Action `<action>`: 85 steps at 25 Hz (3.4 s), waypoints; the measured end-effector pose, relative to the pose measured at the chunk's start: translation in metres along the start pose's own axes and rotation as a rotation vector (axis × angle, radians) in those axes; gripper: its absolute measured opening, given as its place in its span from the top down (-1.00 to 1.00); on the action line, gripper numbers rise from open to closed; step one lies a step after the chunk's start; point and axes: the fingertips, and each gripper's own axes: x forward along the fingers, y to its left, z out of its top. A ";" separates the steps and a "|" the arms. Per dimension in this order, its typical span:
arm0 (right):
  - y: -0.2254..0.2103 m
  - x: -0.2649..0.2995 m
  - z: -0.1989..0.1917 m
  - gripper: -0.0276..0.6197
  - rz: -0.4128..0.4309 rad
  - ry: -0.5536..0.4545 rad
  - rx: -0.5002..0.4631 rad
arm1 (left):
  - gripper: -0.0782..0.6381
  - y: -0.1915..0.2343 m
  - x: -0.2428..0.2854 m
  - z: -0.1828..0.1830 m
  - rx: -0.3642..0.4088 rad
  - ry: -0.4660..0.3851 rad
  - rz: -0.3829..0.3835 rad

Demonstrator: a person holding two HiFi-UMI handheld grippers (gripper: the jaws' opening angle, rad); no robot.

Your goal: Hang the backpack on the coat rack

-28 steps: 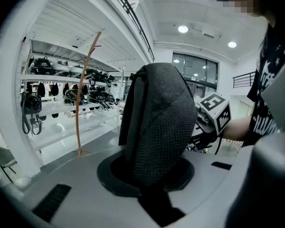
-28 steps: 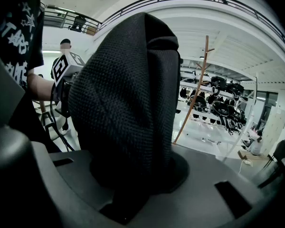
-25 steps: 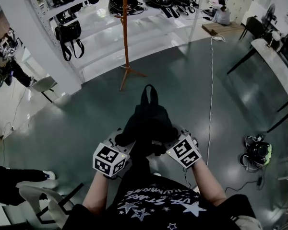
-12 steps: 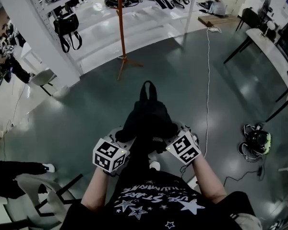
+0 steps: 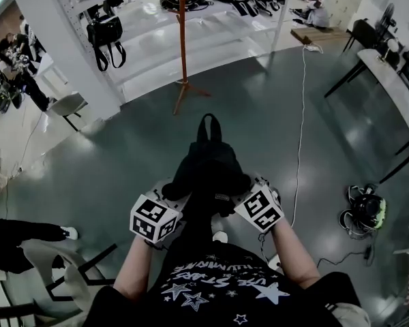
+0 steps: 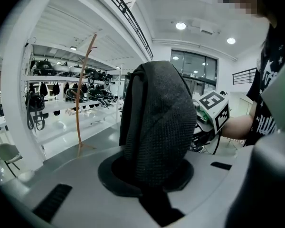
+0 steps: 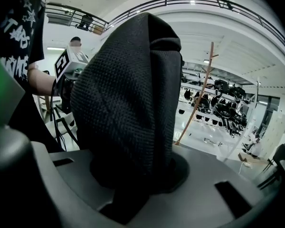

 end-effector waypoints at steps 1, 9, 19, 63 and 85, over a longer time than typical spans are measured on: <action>-0.003 0.002 0.003 0.62 0.001 0.000 -0.006 | 0.58 0.003 0.001 0.003 0.003 -0.001 0.000; -0.055 0.028 0.022 0.60 -0.014 0.026 -0.031 | 0.58 0.043 0.035 0.037 0.021 -0.018 -0.028; -0.154 0.113 0.061 0.60 -0.054 0.059 -0.015 | 0.58 0.152 0.101 0.090 0.021 -0.030 -0.061; -0.576 0.409 0.163 0.59 0.238 -0.071 -0.187 | 0.59 0.488 0.395 0.295 -0.036 -0.026 0.314; -0.659 0.504 0.202 0.59 0.241 -0.044 -0.248 | 0.59 0.599 0.448 0.333 -0.086 -0.057 0.366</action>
